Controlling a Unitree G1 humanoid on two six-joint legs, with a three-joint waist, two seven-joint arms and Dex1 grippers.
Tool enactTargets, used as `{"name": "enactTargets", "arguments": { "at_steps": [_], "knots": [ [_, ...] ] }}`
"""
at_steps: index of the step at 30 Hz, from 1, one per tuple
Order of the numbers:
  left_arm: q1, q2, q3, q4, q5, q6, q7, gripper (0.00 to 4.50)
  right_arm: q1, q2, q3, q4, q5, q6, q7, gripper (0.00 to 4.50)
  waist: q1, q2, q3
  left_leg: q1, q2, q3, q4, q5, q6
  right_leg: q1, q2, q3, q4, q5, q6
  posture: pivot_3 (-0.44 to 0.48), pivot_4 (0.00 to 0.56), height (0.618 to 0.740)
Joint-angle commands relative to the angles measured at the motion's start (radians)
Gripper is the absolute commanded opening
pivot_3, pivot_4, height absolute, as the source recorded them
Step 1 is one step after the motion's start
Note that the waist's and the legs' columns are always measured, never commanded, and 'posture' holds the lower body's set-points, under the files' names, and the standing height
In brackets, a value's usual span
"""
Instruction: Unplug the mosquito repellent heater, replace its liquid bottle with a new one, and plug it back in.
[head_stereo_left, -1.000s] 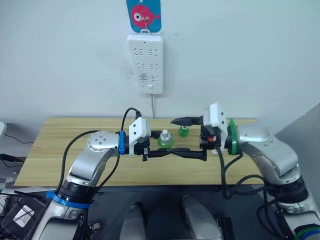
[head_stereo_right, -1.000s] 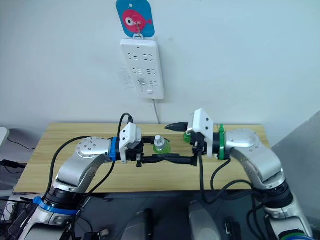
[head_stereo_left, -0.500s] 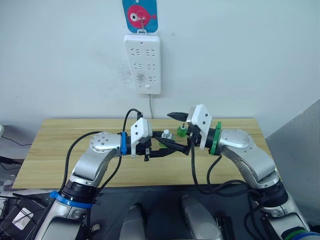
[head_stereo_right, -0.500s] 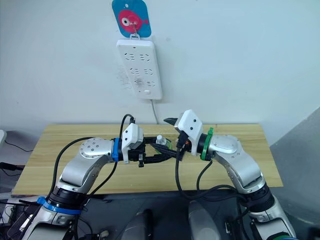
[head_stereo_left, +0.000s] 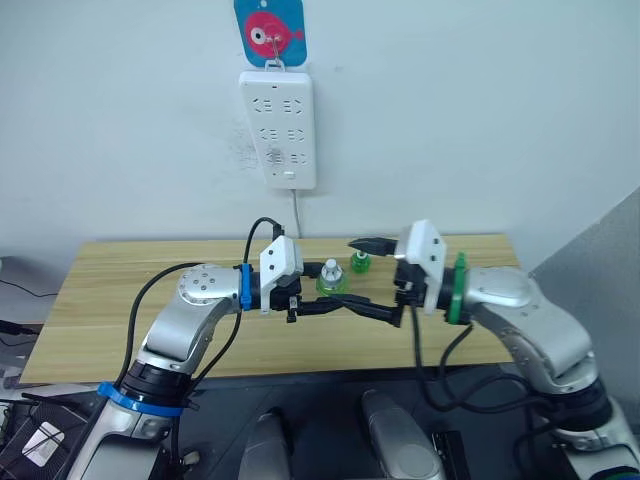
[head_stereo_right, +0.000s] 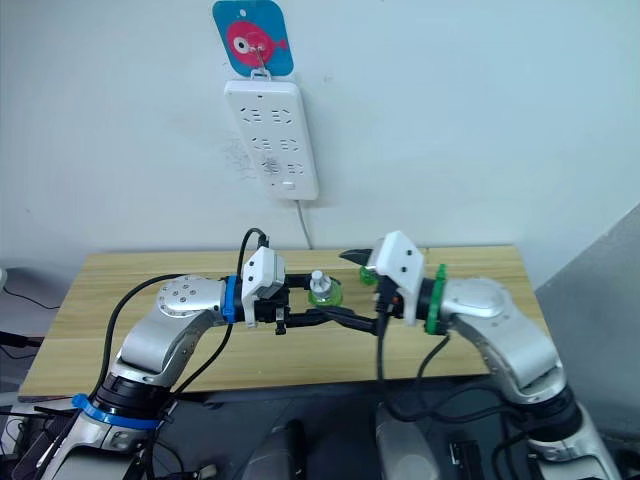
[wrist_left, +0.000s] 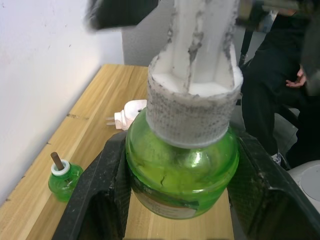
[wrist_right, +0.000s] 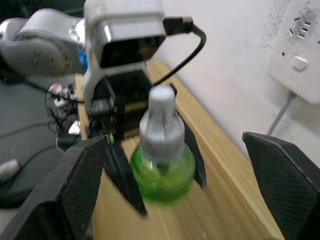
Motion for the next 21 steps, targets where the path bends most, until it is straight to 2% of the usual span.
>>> {"name": "enactTargets", "arguments": {
  "at_steps": [1, 6, 16, 18, 21],
  "knots": [
    [-0.013, -0.003, -0.006, -0.034, -0.003, -0.017, -0.008, 2.26, -0.044, 0.039, 0.02, 0.041, -0.049, -0.029, -0.051, 4.5, 0.0, 0.0, 0.0, 0.0, 0.0, 0.0, 0.0, 0.0, 0.0, 0.0, 0.0, 0.0, 0.0, 0.0, 0.0, -0.234, 0.194, 0.735],
    [-0.011, -0.002, -0.006, -0.041, -0.002, -0.013, -0.007, 2.26, -0.059, 0.043, -0.022, 0.082, -0.046, -0.028, -0.05, 4.5, 0.005, 0.0, 0.0, 0.0, 0.0, 0.0, 0.0, 0.0, 0.0, 0.0, -0.001, 0.0, 0.0, 0.0, 0.0, -0.226, 0.194, 0.735],
    [-0.005, 0.012, 0.003, -0.046, -0.005, -0.005, -0.009, 2.26, 0.008, -0.196, -0.129, 0.018, 0.098, 0.007, 0.172, 4.5, 0.009, 0.0, 0.0, 0.0, -0.001, 0.0, 0.0, 0.0, 0.0, 0.0, -0.001, 0.0, 0.0, 0.0, 0.0, -0.236, 0.193, 0.735],
    [-0.005, 0.015, 0.001, -0.042, -0.002, -0.01, -0.013, 2.26, 0.006, -0.211, -0.136, -0.016, 0.15, 0.033, 0.198, 4.5, 0.004, 0.0, 0.0, 0.0, 0.0, 0.0, 0.0, 0.0, 0.0, 0.0, 0.0, 0.0, 0.0, 0.0, 0.0, -0.238, 0.191, 0.735],
    [-0.004, 0.016, -0.002, -0.039, 0.001, -0.015, -0.017, 2.26, -0.025, -0.166, -0.122, -0.045, 0.186, 0.076, 0.156, 4.5, 0.001, 0.001, 0.0, 0.0, 0.0, 0.0, 0.0, 0.0, 0.0, 0.0, 0.0, 0.0, 0.0, 0.0, 0.0, -0.241, 0.189, 0.735]
  ]
}}
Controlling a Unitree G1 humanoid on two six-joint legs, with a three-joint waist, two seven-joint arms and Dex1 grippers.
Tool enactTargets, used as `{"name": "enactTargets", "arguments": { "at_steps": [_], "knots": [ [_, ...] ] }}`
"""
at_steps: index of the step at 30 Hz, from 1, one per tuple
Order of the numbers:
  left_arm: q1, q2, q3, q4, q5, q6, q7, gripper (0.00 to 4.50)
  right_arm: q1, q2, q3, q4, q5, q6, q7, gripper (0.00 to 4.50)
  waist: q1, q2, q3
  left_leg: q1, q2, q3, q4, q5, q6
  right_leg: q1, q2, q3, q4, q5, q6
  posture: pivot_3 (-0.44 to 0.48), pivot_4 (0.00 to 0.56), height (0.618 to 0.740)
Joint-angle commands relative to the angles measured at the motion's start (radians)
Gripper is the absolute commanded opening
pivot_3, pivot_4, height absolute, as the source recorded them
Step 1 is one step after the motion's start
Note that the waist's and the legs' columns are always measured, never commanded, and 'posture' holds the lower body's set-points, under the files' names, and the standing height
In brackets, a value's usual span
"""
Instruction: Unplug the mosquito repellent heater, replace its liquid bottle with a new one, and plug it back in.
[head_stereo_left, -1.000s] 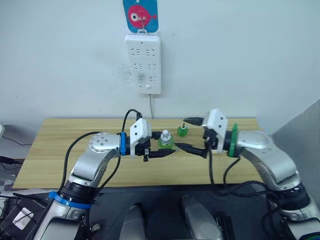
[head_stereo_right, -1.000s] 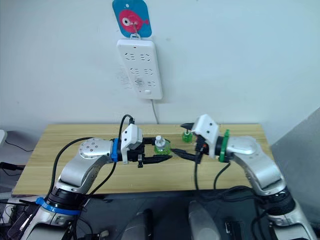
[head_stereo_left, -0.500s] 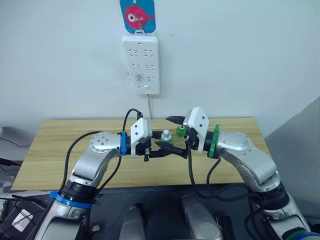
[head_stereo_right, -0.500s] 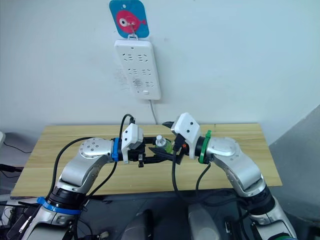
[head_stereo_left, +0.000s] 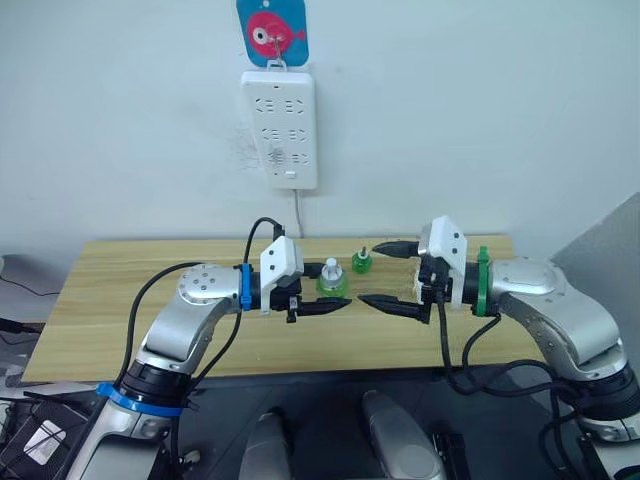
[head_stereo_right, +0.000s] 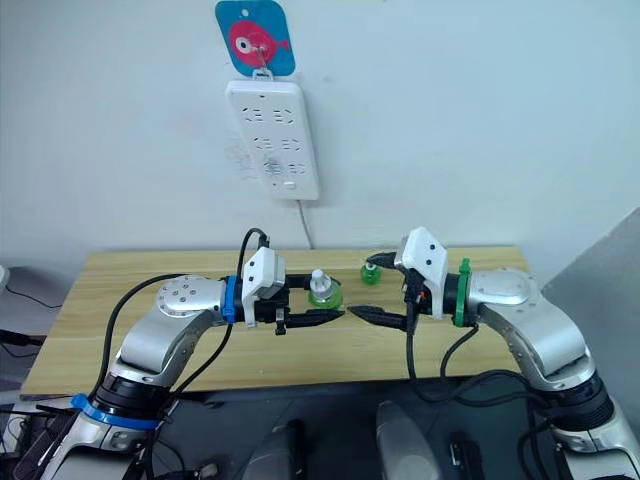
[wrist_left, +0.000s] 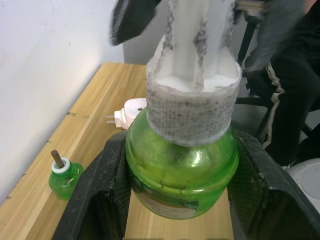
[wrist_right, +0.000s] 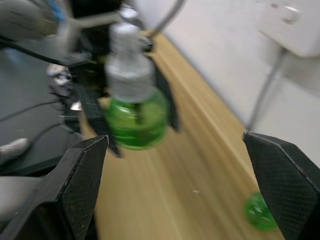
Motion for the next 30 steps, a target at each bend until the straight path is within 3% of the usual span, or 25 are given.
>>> {"name": "enactTargets", "arguments": {
  "at_steps": [1, 7, 10, 17, 21, 30],
  "knots": [
    [-0.006, 0.008, -0.003, -0.032, -0.001, -0.02, -0.013, 2.26, -0.047, 0.057, 0.007, -0.059, 0.047, 0.039, -0.049, 4.5, -0.002, 0.0, 0.0, 0.0, 0.0, 0.0, 0.0, 0.0, 0.0, 0.0, 0.0, 0.0, 0.0, 0.0, 0.0, -0.242, 0.188, 0.735],
    [-0.003, 0.004, -0.011, -0.035, 0.004, -0.022, -0.018, 2.26, -0.097, 0.152, 0.049, -0.027, 0.032, 0.076, -0.115, 4.5, -0.008, 0.001, -0.001, -0.001, 0.0, 0.0, 0.0, 0.0, 0.0, 0.0, 0.0, 0.0, 0.0, 0.0, 0.0, -0.24, 0.183, 0.735],
    [-0.002, 0.003, -0.012, -0.037, 0.007, -0.021, -0.019, 2.26, -0.107, 0.168, 0.055, -0.011, 0.03, 0.078, -0.121, 3.95, -0.008, 0.001, -0.001, -0.001, -0.001, 0.0, 0.0, 0.0, 0.0, 0.0, -0.001, 0.0, 0.0, 0.0, 0.0, -0.234, 0.182, 0.735],
    [-0.005, -0.004, 0.002, -0.045, -0.002, -0.006, -0.007, 2.26, -0.097, 0.172, 0.07, 0.002, 0.023, 0.07, -0.109, 1.54, -0.009, 0.001, -0.002, -0.001, -0.001, 0.0, 0.0, 0.0, 0.0, 0.0, -0.001, 0.0, 0.0, 0.0, 0.0, -0.226, 0.185, 0.735],
    [0.002, 0.002, 0.004, -0.049, 0.001, -0.006, -0.011, 2.26, -0.103, 0.175, 0.073, 0.013, -0.011, 0.022, -0.115, 0.39, -0.009, 0.002, -0.002, -0.001, -0.001, 0.0, 0.0, 0.0, 0.0, 0.0, -0.001, 0.0, 0.0, 0.0, 0.0, -0.227, 0.187, 0.735],
    [0.049, 0.039, 0.005, -0.005, 0.039, 0.01, 0.007, 2.26, -0.18, 0.149, -0.064, -0.04, 0.13, 0.075, -0.093, 0.3, -0.009, 0.002, -0.002, -0.001, -0.001, 0.0, 0.0, 0.0, 0.0, 0.0, -0.001, 0.0, 0.0, 0.0, 0.0, -0.231, 0.19, 0.735]
  ]
}}
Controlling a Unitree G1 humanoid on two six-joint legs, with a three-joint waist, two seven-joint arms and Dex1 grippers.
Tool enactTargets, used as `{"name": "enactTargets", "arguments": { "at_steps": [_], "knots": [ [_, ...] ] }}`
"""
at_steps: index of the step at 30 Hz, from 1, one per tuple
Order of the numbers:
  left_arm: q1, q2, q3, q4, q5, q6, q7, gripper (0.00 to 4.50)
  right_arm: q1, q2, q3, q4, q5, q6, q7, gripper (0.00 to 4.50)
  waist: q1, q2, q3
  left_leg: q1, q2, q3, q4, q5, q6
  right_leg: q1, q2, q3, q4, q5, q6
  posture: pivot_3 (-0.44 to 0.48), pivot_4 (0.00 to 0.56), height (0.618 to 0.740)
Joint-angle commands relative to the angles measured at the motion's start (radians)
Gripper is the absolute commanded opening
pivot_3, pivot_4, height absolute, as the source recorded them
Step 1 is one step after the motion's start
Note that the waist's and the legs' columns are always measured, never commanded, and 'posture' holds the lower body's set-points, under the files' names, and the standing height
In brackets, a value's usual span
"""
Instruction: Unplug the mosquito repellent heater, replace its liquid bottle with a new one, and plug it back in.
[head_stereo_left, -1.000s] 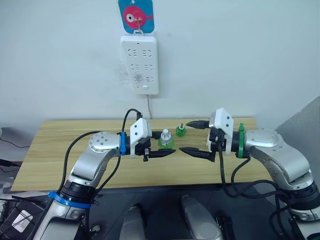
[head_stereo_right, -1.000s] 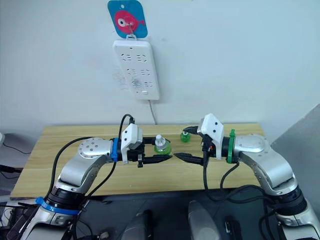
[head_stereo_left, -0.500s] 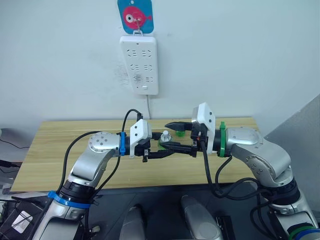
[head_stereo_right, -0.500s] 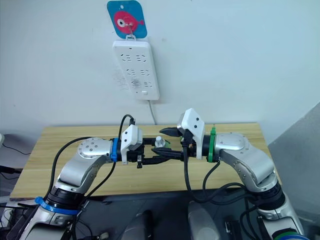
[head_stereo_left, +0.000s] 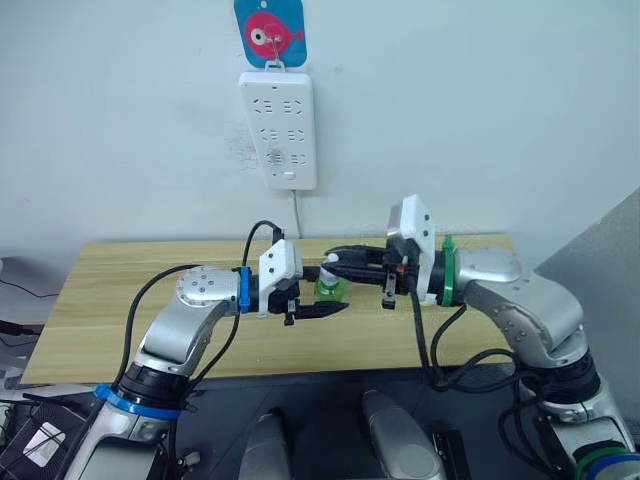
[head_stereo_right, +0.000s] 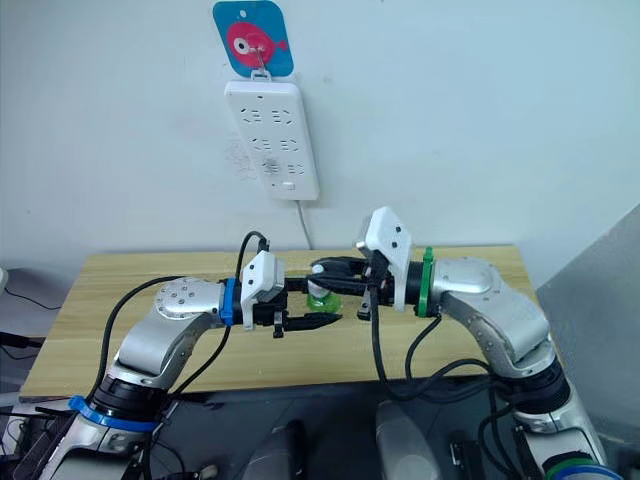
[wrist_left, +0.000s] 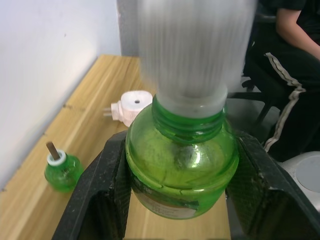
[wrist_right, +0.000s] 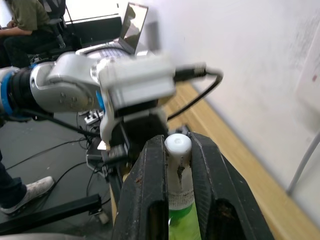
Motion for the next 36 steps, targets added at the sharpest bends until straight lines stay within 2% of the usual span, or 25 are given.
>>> {"name": "enactTargets", "arguments": {
  "at_steps": [1, 5, 8, 11, 14, 18, 25, 27, 31, 36],
  "knots": [
    [0.038, 0.046, -0.005, 0.012, 0.045, -0.041, -0.004, 2.26, -0.047, -0.021, -0.098, -0.048, 0.074, 0.013, -0.003, 0.3, 0.0, 0.0, 0.0, 0.0, 0.0, 0.0, 0.0, 0.0, 0.0, 0.0, 0.0, 0.0, 0.0, 0.0, 0.0, -0.234, 0.191, 0.735],
    [0.09, 0.098, -0.009, 0.039, 0.086, -0.07, -0.017, 2.26, 0.005, -0.074, -0.093, -0.006, -0.009, -0.052, -0.007, 0.3, -0.005, 0.0, 0.0, 0.0, 0.0, 0.0, 0.0, 0.0, 0.0, 0.0, 0.0, 0.0, 0.0, 0.0, 0.0, -0.242, 0.196, 0.735],
    [0.134, 0.126, 0.005, 0.026, 0.09, -0.069, -0.017, 2.26, 0.14, -0.06, -0.009, 0.089, -0.182, -0.239, -0.051, 0.3, -0.002, 0.0, 0.0, 0.0, 0.0, 0.0, -0.001, 0.0, 0.0, 0.0, 0.0, 0.0, -0.002, 0.0, 0.0, -0.233, 0.212, 0.735],
    [0.181, 0.147, 0.017, -0.013, 0.086, -0.057, -0.005, 2.26, 0.234, 0.008, 0.052, 0.264, -0.343, -0.468, -0.129, 0.3, -0.005, 0.0, 0.0, 0.0, 0.0, 0.002, -0.001, 0.0, 0.0, 0.0, 0.0, 0.001, -0.003, 0.0, 0.0, -0.219, 0.227, 0.735],
    [0.244, 0.174, 0.048, -0.081, 0.063, -0.02, 0.007, 2.26, 0.261, 0.097, 0.063, 0.47, -0.433, -0.641, -0.207, 0.3, -0.007, 0.001, 0.001, 0.0, 0.0, 0.004, -0.002, 0.0, 0.0, -0.001, 0.0, 0.003, -0.002, 0.0, 0.0, -0.189, 0.243, 0.735],
    [0.314, 0.205, 0.086, -0.164, 0.033, 0.025, 0.022, 2.26, 0.215, 0.193, 0.047, 0.748, -0.488, -0.798, -0.266, 0.3, 0.001, 0.002, 0.002, 0.002, 0.001, 0.004, -0.003, 0.0, 0.0, 0.0, 0.0, 0.003, -0.002, -0.001, -0.001, -0.155, 0.265, 0.735],
    [0.373, 0.239, 0.126, -0.258, -0.006, 0.09, 0.035, 2.26, 0.085, 0.257, 0.004, 1.176, -0.565, -1.008, -0.369, 0.3, 0.028, 0.005, 0.008, 0.004, 0.001, 0.005, -0.003, 0.0, 0.0, 0.001, 0.0, 0.004, -0.003, -0.002, -0.002, -0.129, 0.298, 0.735],
    [0.382, 0.247, 0.132, -0.274, -0.015, 0.103, 0.037, 2.26, 0.054, 0.264, -0.013, 1.272, -0.572, -1.047, -0.397, 0.3, 0.033, 0.007, 0.011, 0.004, 0.001, 0.006, -0.003, 0.0, 0.0, 0.001, 0.0, 0.005, -0.004, -0.002, -0.002, -0.128, 0.302, 0.735],
    [0.388, 0.258, 0.139, -0.288, -0.026, 0.116, 0.031, 2.26, 0.039, 0.276, -0.04, 1.357, -0.56, -1.087, -0.379, 0.3, 0.047, 0.008, 0.019, 0.005, 0.001, 0.006, -0.003, 0.0, 0.0, 0.001, 0.0, 0.005, -0.004, -0.002, -0.002, -0.128, 0.307, 0.735],
    [0.36, 0.254, 0.123, -0.269, -0.031, 0.115, 0.027, 2.26, 0.045, 0.286, -0.077, 1.348, -0.525, -1.108, -0.336, 2.04, 0.048, 0.008, 0.024, 0.005, 0.001, 0.006, -0.003, 0.0, 0.0, 0.002, 0.0, 0.005, -0.005, -0.002, -0.002, -0.147, 0.304, 0.735]
  ]
}}
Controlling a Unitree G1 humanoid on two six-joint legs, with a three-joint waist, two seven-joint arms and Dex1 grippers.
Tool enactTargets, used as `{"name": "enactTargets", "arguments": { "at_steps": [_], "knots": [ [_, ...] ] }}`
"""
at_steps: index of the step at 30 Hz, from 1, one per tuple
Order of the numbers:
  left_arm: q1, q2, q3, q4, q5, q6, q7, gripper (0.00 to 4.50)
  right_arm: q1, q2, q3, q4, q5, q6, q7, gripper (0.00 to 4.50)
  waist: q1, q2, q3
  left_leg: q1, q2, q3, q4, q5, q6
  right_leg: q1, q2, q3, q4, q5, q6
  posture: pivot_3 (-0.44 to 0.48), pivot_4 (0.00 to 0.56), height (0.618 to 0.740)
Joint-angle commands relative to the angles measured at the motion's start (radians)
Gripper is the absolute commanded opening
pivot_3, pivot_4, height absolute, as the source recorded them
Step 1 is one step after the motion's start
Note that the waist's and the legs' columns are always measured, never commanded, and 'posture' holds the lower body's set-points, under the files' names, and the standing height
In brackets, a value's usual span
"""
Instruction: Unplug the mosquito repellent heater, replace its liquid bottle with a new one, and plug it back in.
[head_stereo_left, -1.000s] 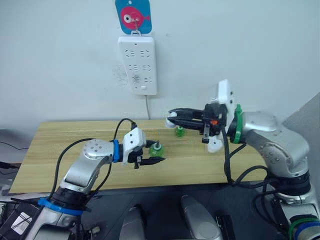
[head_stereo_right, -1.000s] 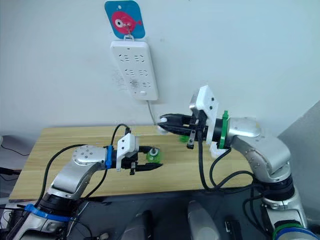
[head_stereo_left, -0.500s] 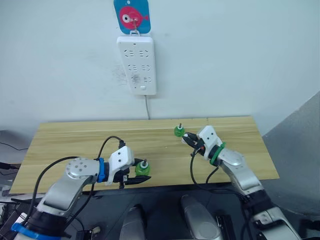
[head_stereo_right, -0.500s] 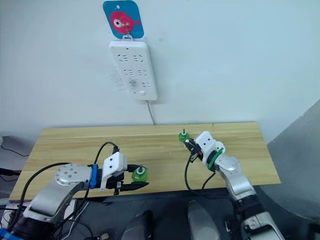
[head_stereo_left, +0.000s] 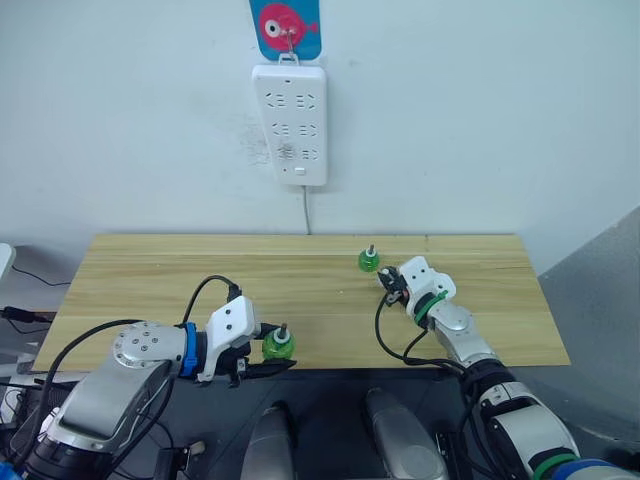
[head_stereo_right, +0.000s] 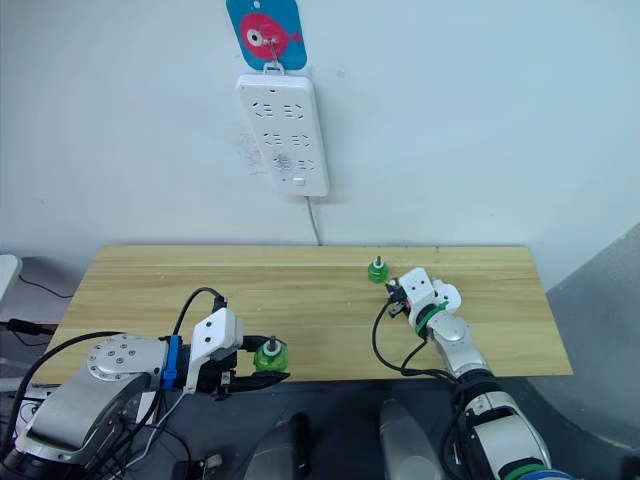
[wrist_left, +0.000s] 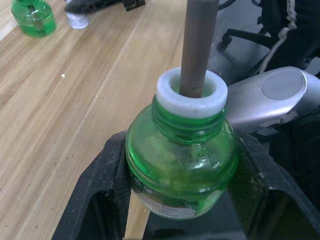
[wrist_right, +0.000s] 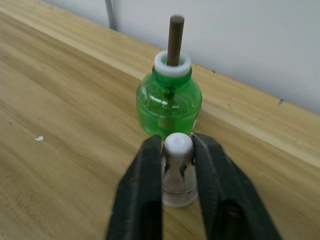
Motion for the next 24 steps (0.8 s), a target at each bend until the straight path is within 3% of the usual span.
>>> {"name": "enactTargets", "arguments": {
  "at_steps": [1, 4, 8, 11, 14, 19, 24],
  "knots": [
    [-0.023, -0.003, 0.0, -0.015, -0.018, -0.008, -0.005, 2.26, 0.007, 0.009, -0.04, -0.03, 0.038, -0.019, 0.041, 2.41, 0.0, 0.0, 0.001, 0.0, 0.0, 0.0, 0.0, 0.0, 0.0, 0.0, 0.0, 0.0, 0.0, 0.0, 0.0, -0.148, 0.302, 0.735],
    [-0.047, -0.019, -0.016, 0.009, -0.012, -0.021, -0.007, 2.26, 0.031, 0.004, -0.042, -0.115, 0.049, -0.008, 0.081, 3.53, -0.001, 0.0, 0.001, 0.0, 0.0, 0.0, 0.0, 0.0, 0.0, 0.0, 0.0, 0.0, -0.001, 0.0, 0.0, -0.17, 0.29, 0.735],
    [-0.127, -0.07, -0.046, 0.068, -0.016, -0.046, -0.018, 2.26, 0.169, -0.082, 0.009, -0.559, 0.099, 0.125, 0.219, 3.54, 0.005, 0.001, 0.001, -0.001, 0.0, 0.0, 0.0, 0.0, 0.0, 0.0, 0.0, 0.0, -0.001, 0.0, 0.001, -0.191, 0.268, 0.735],
    [-0.198, -0.119, -0.077, 0.118, -0.01, -0.069, -0.024, 2.26, 0.24, -0.204, 0.042, -0.912, 0.193, 0.351, 0.342, 3.54, 0.007, 0.001, 0.001, -0.002, 0.0, -0.001, 0.0, 0.0, 0.0, -0.001, 0.0, -0.001, -0.001, 0.0, 0.001, -0.207, 0.249, 0.735],
    [-0.264, -0.164, -0.101, 0.167, -0.005, -0.088, -0.033, 2.26, 0.25, -0.314, 0.061, -1.152, 0.299, 0.56, 0.429, 3.54, 0.003, 0.001, 0.001, -0.002, -0.001, -0.001, 0.001, 0.0, 0.0, 0.0, 0.0, -0.001, -0.002, 0.0, 0.001, -0.228, 0.239, 0.735],
    [-0.35, -0.213, -0.131, 0.226, 0.002, -0.117, -0.055, 2.26, 0.195, -0.399, 0.109, -1.354, 0.422, 0.804, 0.495, 3.54, -0.01, -0.001, 0.0, -0.002, 0.0, -0.001, 0.001, 0.0, 0.0, 0.0, 0.0, 0.0, -0.002, 0.001, 0.0, -0.248, 0.222, 0.735],
    [-0.399, -0.247, -0.151, 0.228, -0.009, -0.109, -0.074, 2.26, 0.132, -0.338, 0.155, -1.361, 0.412, 0.878, 0.447, 3.54, -0.024, -0.001, -0.001, -0.003, 0.0, -0.001, 0.001, 0.0, 0.0, -0.001, 0.0, -0.001, -0.002, 0.001, 0.001, -0.254, 0.211, 0.735]
  ]
}}
